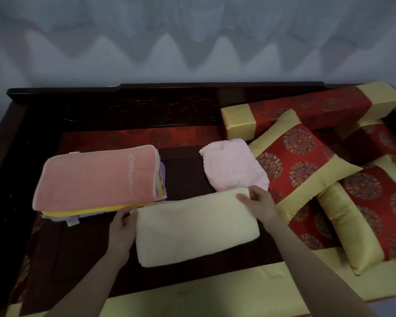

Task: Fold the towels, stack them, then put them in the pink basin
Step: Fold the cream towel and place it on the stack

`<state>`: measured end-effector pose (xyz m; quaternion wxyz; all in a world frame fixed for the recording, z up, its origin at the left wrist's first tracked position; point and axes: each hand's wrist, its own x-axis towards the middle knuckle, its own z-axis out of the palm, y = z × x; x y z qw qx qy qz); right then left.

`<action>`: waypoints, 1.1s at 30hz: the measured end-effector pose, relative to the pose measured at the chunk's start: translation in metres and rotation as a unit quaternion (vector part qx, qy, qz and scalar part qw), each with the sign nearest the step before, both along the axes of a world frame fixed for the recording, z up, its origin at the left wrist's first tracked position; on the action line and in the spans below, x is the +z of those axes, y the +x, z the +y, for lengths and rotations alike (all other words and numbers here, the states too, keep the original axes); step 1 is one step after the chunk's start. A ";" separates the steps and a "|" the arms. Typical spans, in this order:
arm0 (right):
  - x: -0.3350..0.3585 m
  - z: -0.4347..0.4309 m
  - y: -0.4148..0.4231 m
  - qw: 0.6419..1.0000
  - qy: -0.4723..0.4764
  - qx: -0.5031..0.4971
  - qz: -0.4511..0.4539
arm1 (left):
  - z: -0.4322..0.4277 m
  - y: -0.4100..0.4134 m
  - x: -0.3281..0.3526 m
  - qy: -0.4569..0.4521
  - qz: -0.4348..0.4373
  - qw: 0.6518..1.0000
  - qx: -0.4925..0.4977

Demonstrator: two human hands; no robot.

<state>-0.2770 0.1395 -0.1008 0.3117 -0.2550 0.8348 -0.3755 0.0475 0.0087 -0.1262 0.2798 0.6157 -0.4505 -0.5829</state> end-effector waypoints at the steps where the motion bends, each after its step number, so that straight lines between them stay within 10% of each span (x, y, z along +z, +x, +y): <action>1: -0.007 -0.006 0.003 1.000 0.009 -0.027 0.011 | -0.005 -0.003 -0.005 0.020 0.035 0.999 0.026; 4: -0.022 -0.008 0.009 0.997 0.034 -0.075 -0.003 | -0.010 -0.004 -0.018 0.065 0.091 0.993 0.034; 9: -0.036 0.008 0.014 0.989 0.102 -0.090 -0.058 | 0.011 0.002 -0.036 0.117 -0.153 0.981 0.005; 17: -0.035 0.009 0.023 0.991 0.111 -0.061 -0.052 | 0.015 -0.014 -0.025 0.294 -0.008 0.951 -0.094; 21: -0.033 0.014 0.026 0.993 0.093 -0.032 0.066 | 0.031 -0.019 -0.009 0.021 -0.089 0.987 -0.131; 26: -0.028 0.034 0.041 0.972 0.038 0.024 0.231 | 0.042 -0.008 0.026 -0.263 -0.111 0.940 -0.187; 33: 0.029 0.018 0.065 0.959 -0.085 -0.017 0.271 | -0.001 0.021 0.079 -0.394 -0.105 0.898 -0.166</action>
